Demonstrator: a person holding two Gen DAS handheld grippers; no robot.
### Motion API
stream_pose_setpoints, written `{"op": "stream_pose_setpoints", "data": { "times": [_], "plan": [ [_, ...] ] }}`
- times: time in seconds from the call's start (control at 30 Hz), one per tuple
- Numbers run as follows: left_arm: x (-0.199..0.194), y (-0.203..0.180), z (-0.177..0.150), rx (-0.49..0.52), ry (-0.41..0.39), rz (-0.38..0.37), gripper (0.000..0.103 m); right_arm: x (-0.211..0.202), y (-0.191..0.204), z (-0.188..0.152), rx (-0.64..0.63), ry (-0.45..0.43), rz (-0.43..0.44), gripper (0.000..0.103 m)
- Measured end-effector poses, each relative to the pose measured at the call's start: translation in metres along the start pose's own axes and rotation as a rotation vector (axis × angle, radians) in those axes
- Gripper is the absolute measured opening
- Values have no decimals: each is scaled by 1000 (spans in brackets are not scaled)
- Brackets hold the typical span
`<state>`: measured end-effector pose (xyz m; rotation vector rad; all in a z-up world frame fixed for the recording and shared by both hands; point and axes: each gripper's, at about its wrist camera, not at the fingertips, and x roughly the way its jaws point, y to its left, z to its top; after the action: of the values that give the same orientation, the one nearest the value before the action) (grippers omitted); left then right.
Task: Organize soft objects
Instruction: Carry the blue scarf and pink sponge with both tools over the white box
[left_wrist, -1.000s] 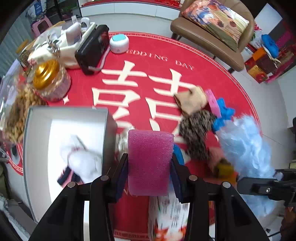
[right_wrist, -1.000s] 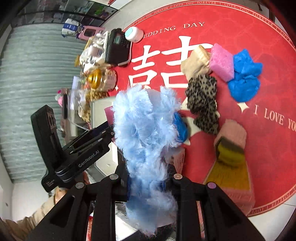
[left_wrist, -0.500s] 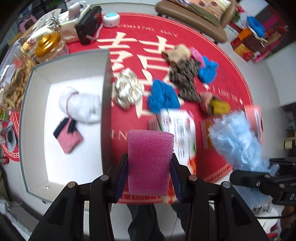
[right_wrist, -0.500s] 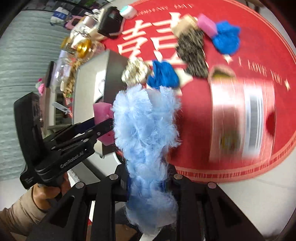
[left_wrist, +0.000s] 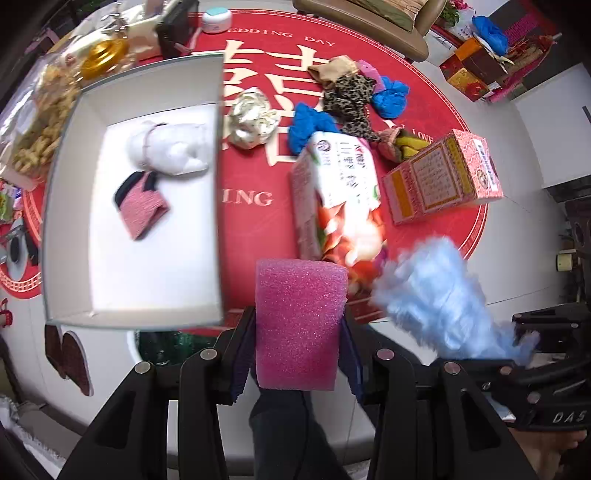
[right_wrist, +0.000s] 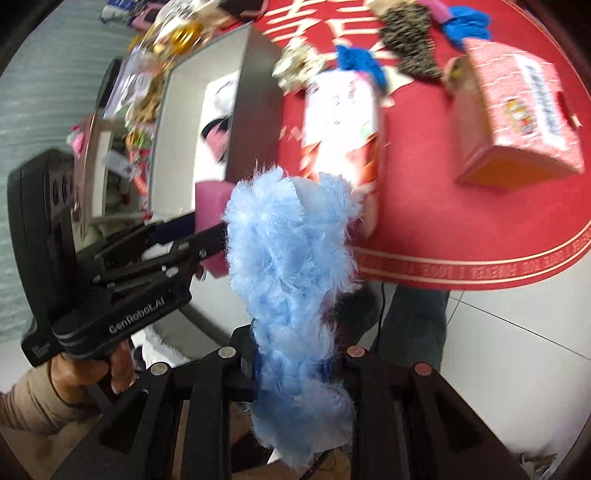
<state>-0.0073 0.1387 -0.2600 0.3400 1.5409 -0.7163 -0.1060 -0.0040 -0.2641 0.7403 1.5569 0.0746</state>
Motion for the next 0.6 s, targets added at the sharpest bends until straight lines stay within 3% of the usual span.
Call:
{"op": "stream_pose_setpoints", "data": {
  "times": [0.4,0.6],
  "plan": [
    [-31,52,-46,-135,-35,20,44,30,71,-15,-133,90,-15,25],
    [-54,75,-50,-218,-89,49,44,22,104,-7,-189,69,-40,25]
  ]
}}
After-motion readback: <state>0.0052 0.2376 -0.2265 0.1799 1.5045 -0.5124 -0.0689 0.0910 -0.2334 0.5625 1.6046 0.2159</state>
